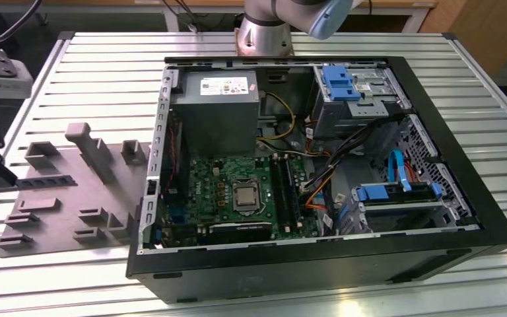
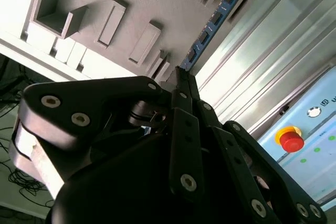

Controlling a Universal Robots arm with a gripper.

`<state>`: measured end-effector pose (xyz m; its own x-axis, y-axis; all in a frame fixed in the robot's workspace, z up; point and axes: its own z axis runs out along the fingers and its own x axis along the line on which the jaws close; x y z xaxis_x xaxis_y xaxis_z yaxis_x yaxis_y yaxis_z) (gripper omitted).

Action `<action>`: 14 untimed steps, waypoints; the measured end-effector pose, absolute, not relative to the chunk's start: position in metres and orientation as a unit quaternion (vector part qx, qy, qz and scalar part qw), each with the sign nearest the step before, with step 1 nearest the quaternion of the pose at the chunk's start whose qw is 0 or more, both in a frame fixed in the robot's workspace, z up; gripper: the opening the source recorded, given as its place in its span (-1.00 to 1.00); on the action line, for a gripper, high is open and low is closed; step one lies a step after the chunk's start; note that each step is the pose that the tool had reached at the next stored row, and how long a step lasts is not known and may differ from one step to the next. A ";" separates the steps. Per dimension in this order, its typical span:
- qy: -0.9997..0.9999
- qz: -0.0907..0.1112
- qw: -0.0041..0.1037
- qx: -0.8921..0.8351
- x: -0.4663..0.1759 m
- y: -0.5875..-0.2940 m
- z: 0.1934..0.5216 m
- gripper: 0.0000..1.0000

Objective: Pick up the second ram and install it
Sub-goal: 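Pick up the second ram and move it above second insertion slot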

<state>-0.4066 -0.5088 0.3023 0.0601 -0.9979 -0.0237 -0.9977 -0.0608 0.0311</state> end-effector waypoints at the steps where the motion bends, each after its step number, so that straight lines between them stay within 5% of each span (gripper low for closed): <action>1: -0.685 -0.019 0.003 0.728 -0.407 -0.509 0.303 -0.76; 14: -0.685 -0.019 0.001 0.728 -0.407 -0.509 0.316 -0.76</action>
<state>-0.4067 -0.5087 0.3163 0.0601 -0.9978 -0.0270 -0.9978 -0.0608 0.0269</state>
